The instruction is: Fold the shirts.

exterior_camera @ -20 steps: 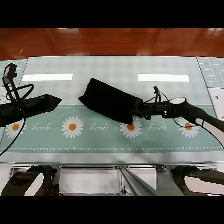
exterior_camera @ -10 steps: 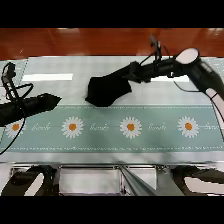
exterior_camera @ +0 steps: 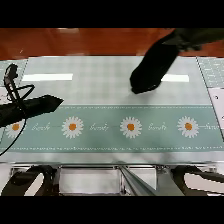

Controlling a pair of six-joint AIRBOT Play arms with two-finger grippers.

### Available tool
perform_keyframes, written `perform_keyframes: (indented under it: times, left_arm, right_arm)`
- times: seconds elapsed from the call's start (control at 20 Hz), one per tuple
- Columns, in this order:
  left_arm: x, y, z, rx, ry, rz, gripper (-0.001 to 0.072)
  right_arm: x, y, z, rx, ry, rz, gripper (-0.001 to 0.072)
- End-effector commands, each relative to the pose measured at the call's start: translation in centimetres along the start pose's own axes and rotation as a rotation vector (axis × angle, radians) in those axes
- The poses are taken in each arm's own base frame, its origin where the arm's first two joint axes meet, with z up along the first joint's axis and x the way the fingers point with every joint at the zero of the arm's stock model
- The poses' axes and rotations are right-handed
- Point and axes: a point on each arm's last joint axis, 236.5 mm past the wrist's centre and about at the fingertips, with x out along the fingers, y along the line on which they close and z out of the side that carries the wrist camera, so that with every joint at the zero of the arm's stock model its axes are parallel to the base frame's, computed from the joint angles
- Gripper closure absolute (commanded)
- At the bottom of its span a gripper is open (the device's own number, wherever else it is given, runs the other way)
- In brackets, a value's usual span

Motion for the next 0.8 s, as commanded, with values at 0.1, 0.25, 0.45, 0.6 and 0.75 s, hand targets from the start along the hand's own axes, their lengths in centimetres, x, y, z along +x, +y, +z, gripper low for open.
perform_keyframes:
  times: [0.1, 0.25, 0.45, 0.6, 0.75]
  left_arm:
    - [-0.1, -0.6, -0.4, -0.011, 0.019, -0.022, 0.0677]
    - [-0.3, -1.0, -0.6, -0.008, 0.033, -0.035, 0.0677]
    - [-0.3, -1.0, -0.3, 0.019, 0.02, -0.033, 0.0677]
    - [-0.3, -0.9, 0.2, 0.019, -0.003, -0.031, 0.0677]
    - [-0.3, -0.8, 1.4, 0.018, -0.052, -0.025, 0.0677]
  right_arm:
    - [-10.2, -7.8, 1.2, 0.161, -0.115, -0.13, 0.0686]
    - [-14.7, -11.4, 0.2, 0.245, -0.154, -0.197, 0.0686]
    - [-19.2, -15.8, -2.5, 0.37, -0.15, -0.28, 0.0687]
    - [-21.8, -20.2, -8.3, 0.492, 0.006, -0.476, 0.0687]
    - [-24.7, -23.5, -12.8, 0.614, 0.041, -0.666, 0.0687]
